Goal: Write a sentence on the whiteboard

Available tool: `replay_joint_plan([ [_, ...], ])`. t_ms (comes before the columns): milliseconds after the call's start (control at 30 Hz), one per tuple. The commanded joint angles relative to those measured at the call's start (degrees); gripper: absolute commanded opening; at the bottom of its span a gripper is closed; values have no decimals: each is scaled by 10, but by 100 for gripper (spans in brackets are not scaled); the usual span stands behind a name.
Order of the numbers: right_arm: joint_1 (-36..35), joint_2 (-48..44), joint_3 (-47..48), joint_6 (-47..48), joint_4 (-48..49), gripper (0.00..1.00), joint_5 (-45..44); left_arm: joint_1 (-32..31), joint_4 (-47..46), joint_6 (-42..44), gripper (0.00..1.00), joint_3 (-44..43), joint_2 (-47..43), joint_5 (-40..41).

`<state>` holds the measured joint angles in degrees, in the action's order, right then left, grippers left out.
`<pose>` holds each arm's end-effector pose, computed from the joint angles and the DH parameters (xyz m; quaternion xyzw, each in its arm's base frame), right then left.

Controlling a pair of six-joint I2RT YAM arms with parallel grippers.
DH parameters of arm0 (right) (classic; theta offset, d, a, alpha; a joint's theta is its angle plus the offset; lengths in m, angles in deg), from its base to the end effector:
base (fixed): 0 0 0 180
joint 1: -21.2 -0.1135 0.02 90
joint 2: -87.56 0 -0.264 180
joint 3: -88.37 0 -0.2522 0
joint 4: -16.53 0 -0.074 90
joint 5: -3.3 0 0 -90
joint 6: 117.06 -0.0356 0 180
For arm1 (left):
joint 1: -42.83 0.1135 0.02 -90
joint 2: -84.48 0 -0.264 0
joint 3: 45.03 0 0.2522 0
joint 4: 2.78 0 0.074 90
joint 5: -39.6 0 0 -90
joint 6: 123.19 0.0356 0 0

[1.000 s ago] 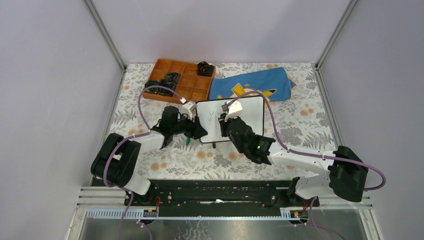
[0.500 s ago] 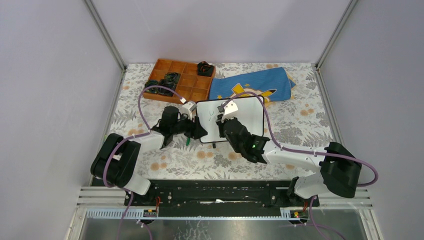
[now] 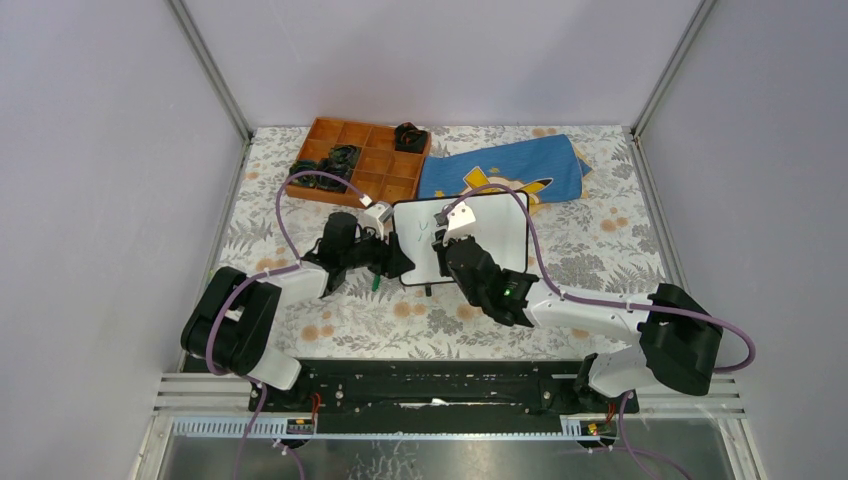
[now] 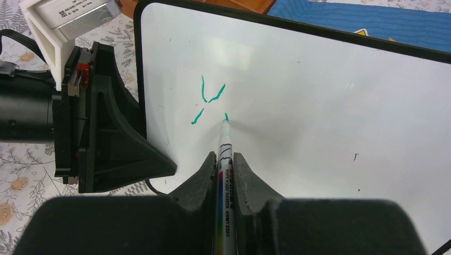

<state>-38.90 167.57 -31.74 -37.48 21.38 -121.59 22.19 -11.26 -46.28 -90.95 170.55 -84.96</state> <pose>0.1725 0.2591 0.2596 -0.1534 0.7645 0.1397 0.6103 0.2574 -0.1185 0.1600 0.1993 0.8225 -0.3832 0.3701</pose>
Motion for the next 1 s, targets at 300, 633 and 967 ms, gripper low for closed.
replay_joint_plan([
  [300, 5, -8, 10, -8, -16, 0, -44, -7, 8, 19, 58, -18, -14, 13],
  [633, 4, -12, 13, -2, -18, 0, -61, -8, 11, 21, 55, -19, -12, 14],
  [967, 5, -11, 24, 7, -12, 0, -68, -10, 15, 24, 41, -20, -12, 14],
])
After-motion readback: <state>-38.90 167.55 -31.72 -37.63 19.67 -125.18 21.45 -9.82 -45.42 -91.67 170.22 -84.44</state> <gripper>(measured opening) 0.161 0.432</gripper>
